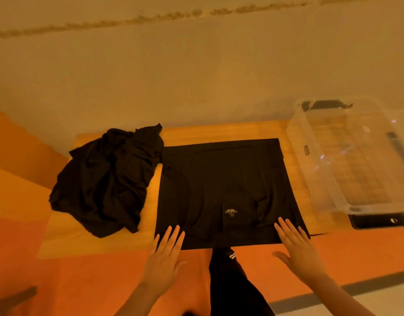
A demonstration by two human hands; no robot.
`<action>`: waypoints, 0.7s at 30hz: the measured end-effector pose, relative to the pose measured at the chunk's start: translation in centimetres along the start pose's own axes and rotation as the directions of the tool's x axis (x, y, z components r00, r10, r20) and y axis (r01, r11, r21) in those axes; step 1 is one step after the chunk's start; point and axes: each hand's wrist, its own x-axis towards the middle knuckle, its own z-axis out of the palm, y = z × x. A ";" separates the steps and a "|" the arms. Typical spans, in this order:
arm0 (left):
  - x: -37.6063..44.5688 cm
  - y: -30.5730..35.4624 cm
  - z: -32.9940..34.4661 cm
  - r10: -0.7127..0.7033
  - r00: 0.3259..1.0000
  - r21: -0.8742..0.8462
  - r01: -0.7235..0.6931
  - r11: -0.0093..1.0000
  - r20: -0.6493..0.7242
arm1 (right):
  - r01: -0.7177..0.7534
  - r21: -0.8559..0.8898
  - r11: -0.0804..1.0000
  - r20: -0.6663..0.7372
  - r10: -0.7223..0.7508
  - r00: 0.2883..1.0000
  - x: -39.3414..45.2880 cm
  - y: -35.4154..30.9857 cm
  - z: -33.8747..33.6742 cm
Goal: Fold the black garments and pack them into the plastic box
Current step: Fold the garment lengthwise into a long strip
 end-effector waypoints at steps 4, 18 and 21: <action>-0.2 -1.1 -0.1 0.030 0.995 -0.020 -0.032 0.999 -0.097 | 0.064 -0.053 0.997 -0.049 -0.067 0.997 -0.6 0.2 -0.2; 0.5 -3.2 -1.9 0.168 0.980 0.041 -0.165 0.985 -0.104 | 0.029 -0.151 0.988 -0.078 -0.041 0.996 0.7 0.2 -0.2; 0.7 -3.3 -2.5 0.164 0.978 -0.048 -0.171 0.984 -0.133 | 0.053 -0.140 0.989 -0.120 -0.071 0.990 1.1 -1.8 0.0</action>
